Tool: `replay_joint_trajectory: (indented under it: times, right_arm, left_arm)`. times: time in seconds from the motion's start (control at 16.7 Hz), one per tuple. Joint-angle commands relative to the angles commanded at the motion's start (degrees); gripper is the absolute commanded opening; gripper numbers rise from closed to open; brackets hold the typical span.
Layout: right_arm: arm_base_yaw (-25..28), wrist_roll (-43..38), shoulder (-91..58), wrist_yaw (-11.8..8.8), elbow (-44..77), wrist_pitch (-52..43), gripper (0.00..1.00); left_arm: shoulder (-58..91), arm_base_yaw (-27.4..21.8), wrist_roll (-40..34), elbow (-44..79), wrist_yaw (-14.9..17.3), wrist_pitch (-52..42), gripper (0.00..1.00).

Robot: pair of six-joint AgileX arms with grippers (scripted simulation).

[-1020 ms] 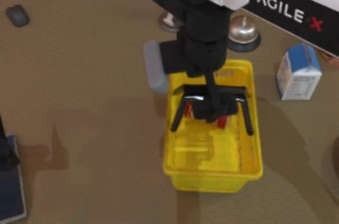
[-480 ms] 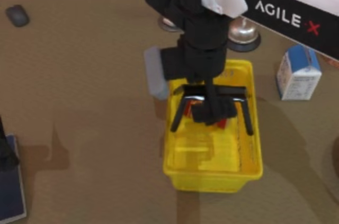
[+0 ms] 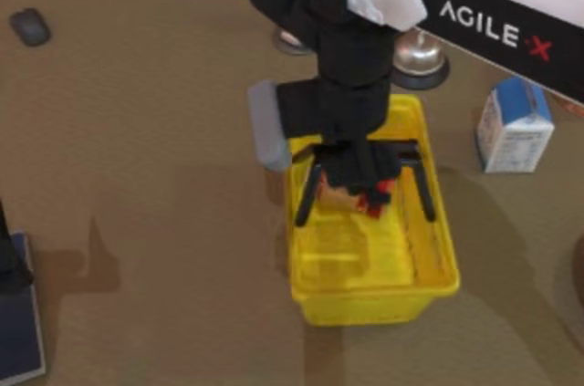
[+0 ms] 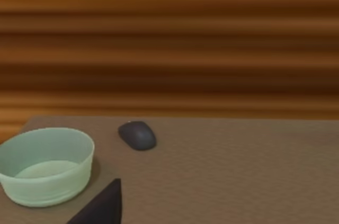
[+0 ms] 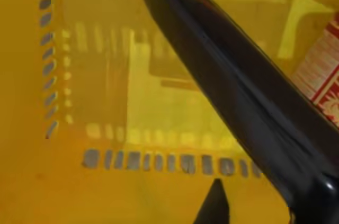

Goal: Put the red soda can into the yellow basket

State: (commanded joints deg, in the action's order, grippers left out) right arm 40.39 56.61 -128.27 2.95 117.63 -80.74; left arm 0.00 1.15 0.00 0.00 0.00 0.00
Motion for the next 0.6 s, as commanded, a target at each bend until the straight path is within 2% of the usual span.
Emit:
replay_joint_trajectory:
  times: [0.12,0.18,0.6]
  right_arm:
    - [0.0,0.0,0.0,0.0,0.0,0.0,0.02]
    - [0.0,0.0,0.0,0.0,0.0,0.0,0.0]
    - [0.0,0.0,0.0,0.0,0.0,0.0,0.0]
  left_arm:
    - [0.0,0.0,0.0,0.0,0.0,0.0,1.0]
    - [0.0,0.0,0.0,0.0,0.0,0.0,1.0]
    - [0.0,0.0,0.0,0.0,0.0,0.0,1.0]
